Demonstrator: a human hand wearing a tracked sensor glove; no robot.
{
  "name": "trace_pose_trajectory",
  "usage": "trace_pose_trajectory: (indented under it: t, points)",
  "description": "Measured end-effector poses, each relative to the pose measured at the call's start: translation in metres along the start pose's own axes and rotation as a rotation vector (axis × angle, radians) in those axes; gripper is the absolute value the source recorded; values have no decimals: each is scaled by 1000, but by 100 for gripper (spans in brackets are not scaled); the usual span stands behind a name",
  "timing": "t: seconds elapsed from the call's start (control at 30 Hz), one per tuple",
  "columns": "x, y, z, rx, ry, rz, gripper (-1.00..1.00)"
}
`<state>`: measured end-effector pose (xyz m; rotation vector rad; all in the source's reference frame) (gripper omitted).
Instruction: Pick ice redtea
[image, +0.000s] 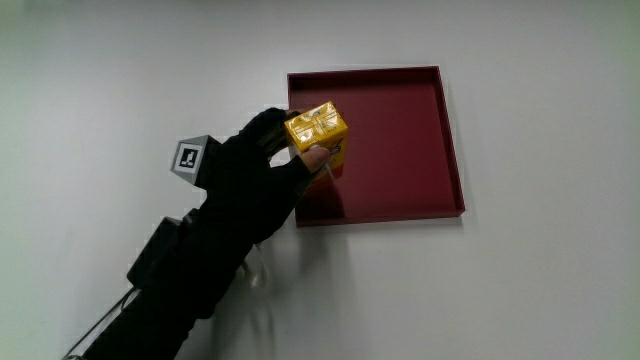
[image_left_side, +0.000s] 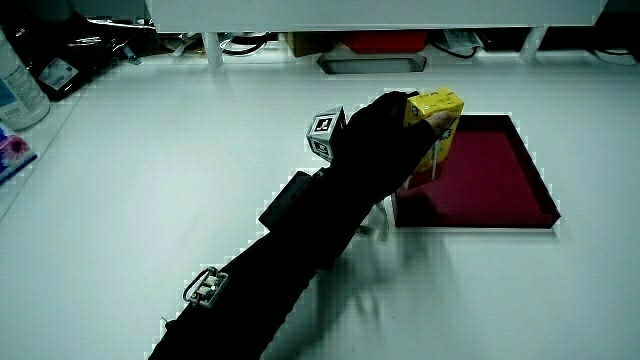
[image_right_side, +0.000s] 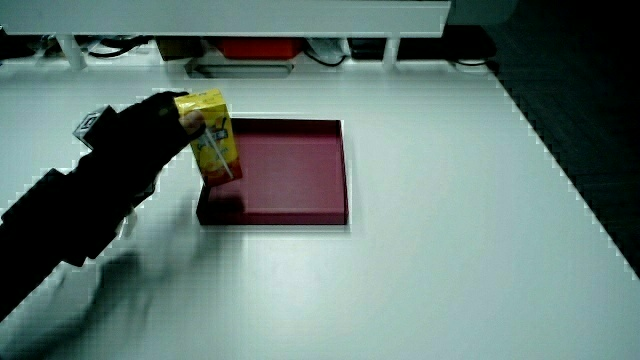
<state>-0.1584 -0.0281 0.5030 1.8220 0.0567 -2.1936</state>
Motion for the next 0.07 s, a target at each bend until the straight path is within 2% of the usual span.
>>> trace_pose_trajectory:
  t: [0.07]
  points:
    - [6, -1, 2, 1, -27, -16, 100]
